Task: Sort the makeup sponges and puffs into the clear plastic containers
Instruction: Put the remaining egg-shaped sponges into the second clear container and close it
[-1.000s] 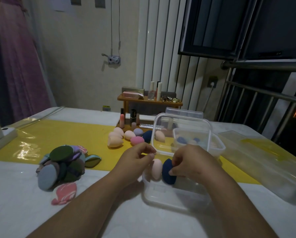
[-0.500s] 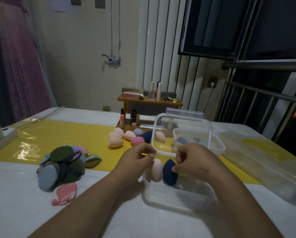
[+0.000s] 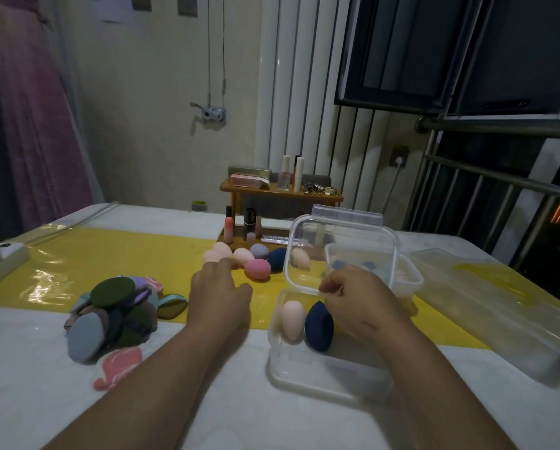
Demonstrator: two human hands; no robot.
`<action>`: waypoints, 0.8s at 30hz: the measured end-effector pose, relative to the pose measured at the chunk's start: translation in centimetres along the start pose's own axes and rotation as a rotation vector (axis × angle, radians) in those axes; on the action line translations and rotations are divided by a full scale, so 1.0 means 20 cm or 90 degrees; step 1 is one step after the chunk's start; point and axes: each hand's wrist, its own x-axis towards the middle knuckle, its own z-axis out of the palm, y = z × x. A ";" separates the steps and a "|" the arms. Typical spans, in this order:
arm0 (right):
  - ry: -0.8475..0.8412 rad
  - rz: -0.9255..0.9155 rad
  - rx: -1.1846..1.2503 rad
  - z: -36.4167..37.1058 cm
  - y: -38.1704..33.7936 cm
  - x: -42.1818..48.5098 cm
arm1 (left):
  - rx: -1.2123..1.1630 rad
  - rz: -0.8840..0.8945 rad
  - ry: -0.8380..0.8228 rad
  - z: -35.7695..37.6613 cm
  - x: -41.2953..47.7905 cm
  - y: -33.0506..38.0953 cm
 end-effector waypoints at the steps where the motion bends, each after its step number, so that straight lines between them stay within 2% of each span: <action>1: -0.002 0.002 0.000 0.00 0.00 0.00 | 0.052 -0.015 0.008 -0.01 0.02 -0.02; 6: -0.003 0.000 0.004 0.00 0.02 0.01 | 0.100 -0.046 -0.042 0.00 0.04 -0.04; 11: 0.004 -0.001 0.015 0.01 0.03 0.01 | 0.195 -0.097 -0.005 -0.01 0.04 -0.03; 16: 0.004 -0.004 0.020 0.00 0.03 0.01 | 0.229 -0.048 0.068 -0.01 0.03 -0.05; 19: 0.004 -0.003 0.017 0.00 0.02 0.00 | 0.198 -0.015 0.067 -0.01 0.03 -0.03; 24: 0.015 0.003 0.068 -0.02 0.00 -0.01 | 0.055 0.050 0.134 -0.06 -0.02 0.05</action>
